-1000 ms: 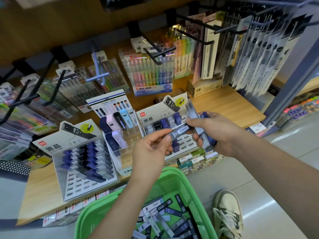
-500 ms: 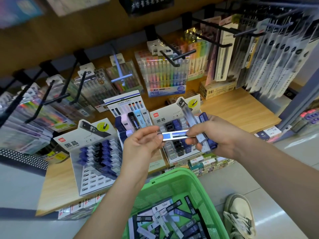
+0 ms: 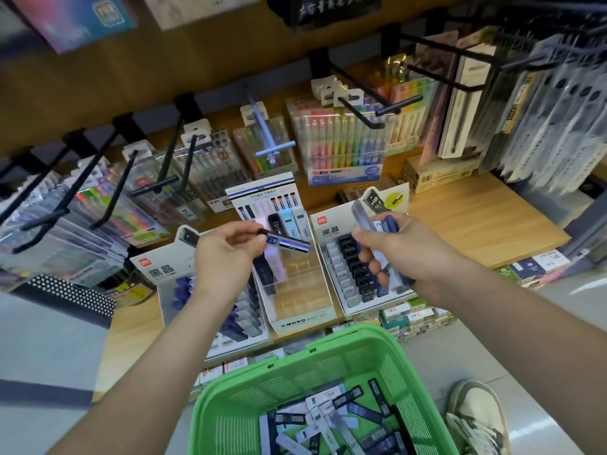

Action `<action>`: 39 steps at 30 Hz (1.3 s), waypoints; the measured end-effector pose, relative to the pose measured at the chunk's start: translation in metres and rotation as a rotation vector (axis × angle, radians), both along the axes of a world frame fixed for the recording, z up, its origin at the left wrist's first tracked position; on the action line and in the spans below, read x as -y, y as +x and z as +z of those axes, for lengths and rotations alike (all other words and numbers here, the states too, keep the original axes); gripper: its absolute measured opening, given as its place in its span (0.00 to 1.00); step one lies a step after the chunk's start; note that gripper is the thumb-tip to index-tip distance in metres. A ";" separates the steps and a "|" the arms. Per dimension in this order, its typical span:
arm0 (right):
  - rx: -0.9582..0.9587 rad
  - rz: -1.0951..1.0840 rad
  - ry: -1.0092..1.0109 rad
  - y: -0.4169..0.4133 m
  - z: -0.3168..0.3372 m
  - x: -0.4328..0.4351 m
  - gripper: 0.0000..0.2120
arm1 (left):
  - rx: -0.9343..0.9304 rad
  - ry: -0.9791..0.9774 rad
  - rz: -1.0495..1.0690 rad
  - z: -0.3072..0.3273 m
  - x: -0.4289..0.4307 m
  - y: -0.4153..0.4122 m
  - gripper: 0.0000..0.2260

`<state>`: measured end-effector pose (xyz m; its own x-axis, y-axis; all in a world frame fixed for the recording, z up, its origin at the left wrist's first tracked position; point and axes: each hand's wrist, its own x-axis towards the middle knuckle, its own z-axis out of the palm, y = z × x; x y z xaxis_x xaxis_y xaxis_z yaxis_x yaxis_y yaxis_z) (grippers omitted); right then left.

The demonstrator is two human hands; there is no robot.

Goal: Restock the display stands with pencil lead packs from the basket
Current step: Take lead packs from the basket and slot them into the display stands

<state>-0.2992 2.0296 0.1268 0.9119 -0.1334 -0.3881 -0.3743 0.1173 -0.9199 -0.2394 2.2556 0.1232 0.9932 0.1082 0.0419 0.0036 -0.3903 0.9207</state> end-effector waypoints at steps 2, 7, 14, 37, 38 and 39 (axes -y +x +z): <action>-0.017 0.008 0.021 0.002 0.002 -0.003 0.04 | 0.056 0.140 0.004 -0.001 -0.004 0.012 0.10; -0.104 0.024 0.134 0.004 0.005 -0.011 0.03 | 0.095 0.418 -0.078 -0.014 -0.009 0.020 0.06; -0.090 0.084 0.144 0.004 0.002 -0.022 0.08 | 0.194 0.671 -0.192 -0.040 -0.009 0.016 0.08; -0.048 0.029 0.163 0.010 0.005 -0.029 0.11 | 0.204 0.914 -0.260 -0.016 0.016 0.079 0.09; -0.047 0.028 0.164 0.011 0.005 -0.029 0.11 | 0.187 0.906 -0.263 -0.016 0.018 0.080 0.09; -0.047 0.028 0.166 0.011 0.005 -0.029 0.12 | 0.178 0.906 -0.268 -0.017 0.019 0.080 0.09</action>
